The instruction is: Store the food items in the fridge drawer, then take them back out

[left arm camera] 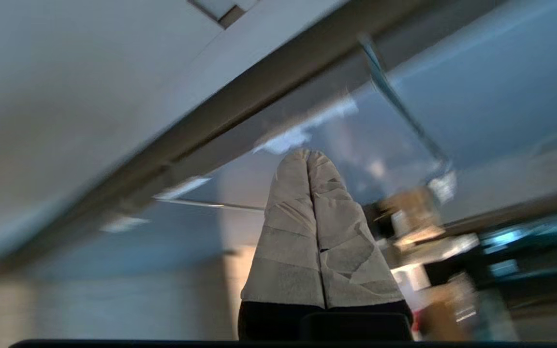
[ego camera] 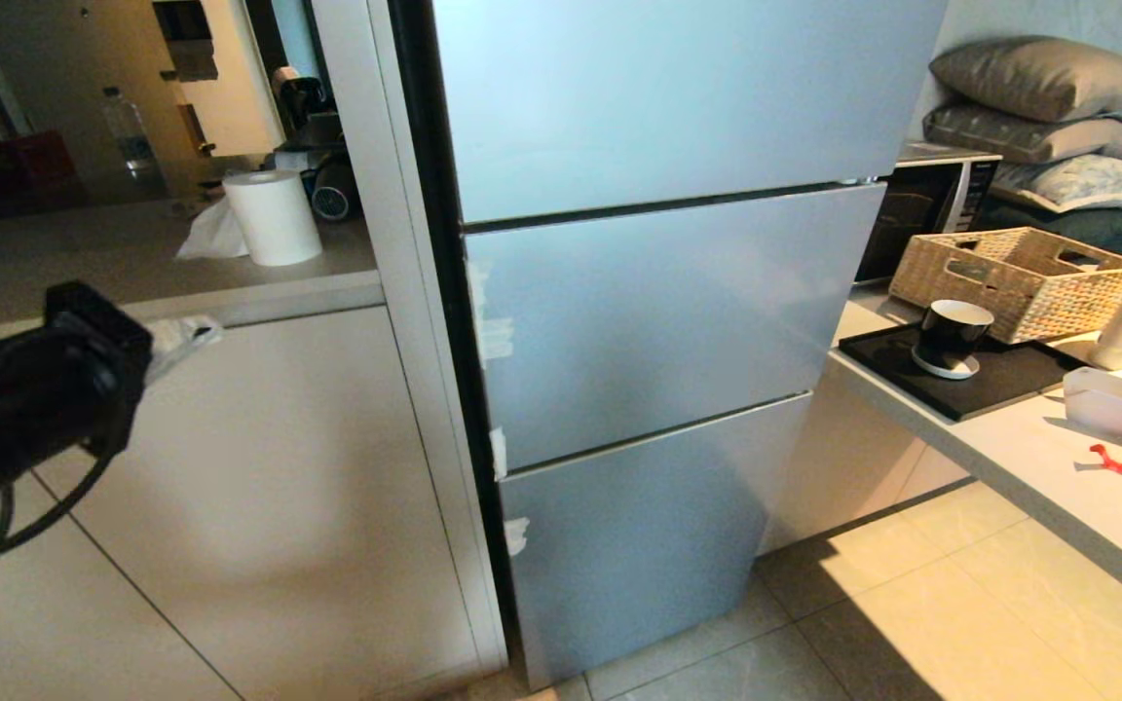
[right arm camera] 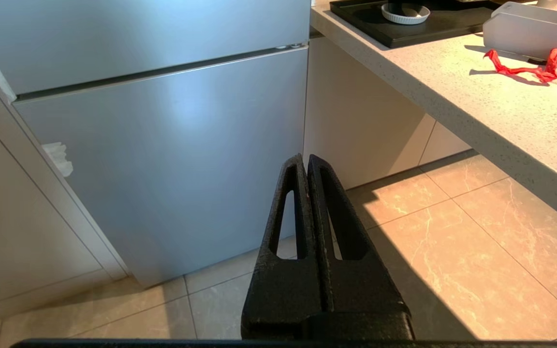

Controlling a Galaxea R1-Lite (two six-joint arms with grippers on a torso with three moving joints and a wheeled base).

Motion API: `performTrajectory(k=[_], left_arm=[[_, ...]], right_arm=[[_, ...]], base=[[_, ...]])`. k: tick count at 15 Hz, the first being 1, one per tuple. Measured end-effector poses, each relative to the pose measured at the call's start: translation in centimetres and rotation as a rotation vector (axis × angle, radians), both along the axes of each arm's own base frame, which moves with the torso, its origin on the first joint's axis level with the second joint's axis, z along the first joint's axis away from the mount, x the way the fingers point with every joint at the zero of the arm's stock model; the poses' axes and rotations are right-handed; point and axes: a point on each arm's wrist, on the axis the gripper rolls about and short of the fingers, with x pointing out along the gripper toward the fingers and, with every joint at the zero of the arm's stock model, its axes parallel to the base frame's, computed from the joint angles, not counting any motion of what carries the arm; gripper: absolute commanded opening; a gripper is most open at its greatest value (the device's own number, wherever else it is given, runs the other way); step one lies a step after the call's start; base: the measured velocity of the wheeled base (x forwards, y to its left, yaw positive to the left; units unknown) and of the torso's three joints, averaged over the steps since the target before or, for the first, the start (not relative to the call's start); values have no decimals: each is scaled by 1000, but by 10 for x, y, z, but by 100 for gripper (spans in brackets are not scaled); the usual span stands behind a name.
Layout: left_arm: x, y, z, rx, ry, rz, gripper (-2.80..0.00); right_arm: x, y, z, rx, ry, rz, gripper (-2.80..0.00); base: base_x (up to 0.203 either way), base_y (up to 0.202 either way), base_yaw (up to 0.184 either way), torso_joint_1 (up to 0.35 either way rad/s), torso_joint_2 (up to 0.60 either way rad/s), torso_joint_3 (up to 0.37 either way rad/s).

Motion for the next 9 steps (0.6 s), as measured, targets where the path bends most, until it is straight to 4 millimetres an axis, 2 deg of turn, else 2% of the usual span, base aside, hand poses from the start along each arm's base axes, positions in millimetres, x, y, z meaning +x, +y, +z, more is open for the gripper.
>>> performTrajectory(k=[2, 5, 9], left_arm=[[42, -4, -10, -89, 54, -22, -280], [94, -14, -25, -117, 33, -62, -280], [145, -40, -34, -119, -25, -83, -280]], right_arm=[[0, 0, 0, 0, 0, -1, -280], [0, 0, 0, 0, 0, 0, -280], [0, 0, 0, 0, 0, 0, -280]], base=[[0, 0, 0, 0, 0, 0], [0, 0, 0, 0, 0, 0], [0, 0, 0, 0, 0, 0]])
